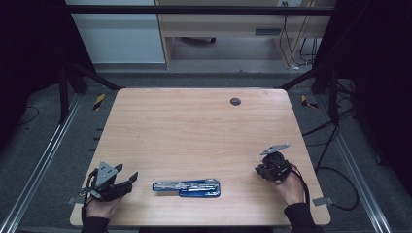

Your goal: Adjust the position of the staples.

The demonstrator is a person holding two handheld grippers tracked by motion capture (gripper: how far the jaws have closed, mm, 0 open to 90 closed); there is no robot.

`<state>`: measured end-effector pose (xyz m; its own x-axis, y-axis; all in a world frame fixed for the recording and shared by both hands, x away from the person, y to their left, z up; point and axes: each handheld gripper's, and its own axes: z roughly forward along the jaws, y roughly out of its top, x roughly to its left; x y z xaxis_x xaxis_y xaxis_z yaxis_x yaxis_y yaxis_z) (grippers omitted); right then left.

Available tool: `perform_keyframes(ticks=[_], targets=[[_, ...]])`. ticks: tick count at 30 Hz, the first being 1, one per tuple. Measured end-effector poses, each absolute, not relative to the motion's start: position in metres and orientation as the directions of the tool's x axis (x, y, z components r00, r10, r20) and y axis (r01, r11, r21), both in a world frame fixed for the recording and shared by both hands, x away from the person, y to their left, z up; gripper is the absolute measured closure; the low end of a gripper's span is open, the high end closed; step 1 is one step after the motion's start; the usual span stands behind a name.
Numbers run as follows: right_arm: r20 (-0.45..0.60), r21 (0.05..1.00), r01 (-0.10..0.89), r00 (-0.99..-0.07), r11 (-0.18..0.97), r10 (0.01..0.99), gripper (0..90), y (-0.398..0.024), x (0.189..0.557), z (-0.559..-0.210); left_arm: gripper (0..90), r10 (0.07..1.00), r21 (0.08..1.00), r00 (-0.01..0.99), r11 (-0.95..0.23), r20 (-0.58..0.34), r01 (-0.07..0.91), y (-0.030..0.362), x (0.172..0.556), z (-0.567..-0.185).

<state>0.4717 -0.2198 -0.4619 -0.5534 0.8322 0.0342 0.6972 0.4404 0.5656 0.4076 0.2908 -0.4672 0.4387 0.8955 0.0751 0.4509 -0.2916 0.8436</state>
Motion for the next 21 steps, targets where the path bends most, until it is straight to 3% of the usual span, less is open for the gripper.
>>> perform_keyframes(ticks=[11, 21], targets=[[0.033, 0.624, 0.556, -0.720, 0.548, 0.693, 78.1, -0.211, 0.463, -0.445, 34.6, 0.896, 0.841, 0.439, -0.292, 0.074, 0.455, 0.290, 0.408, -0.468], [0.041, 0.698, 0.428, -0.824, 0.574, 0.565, 78.1, -0.193, 0.461, -0.424, 34.6, 0.896, 0.837, 0.439, -0.291, 0.069, 0.462, 0.290, 0.409, -0.469]])
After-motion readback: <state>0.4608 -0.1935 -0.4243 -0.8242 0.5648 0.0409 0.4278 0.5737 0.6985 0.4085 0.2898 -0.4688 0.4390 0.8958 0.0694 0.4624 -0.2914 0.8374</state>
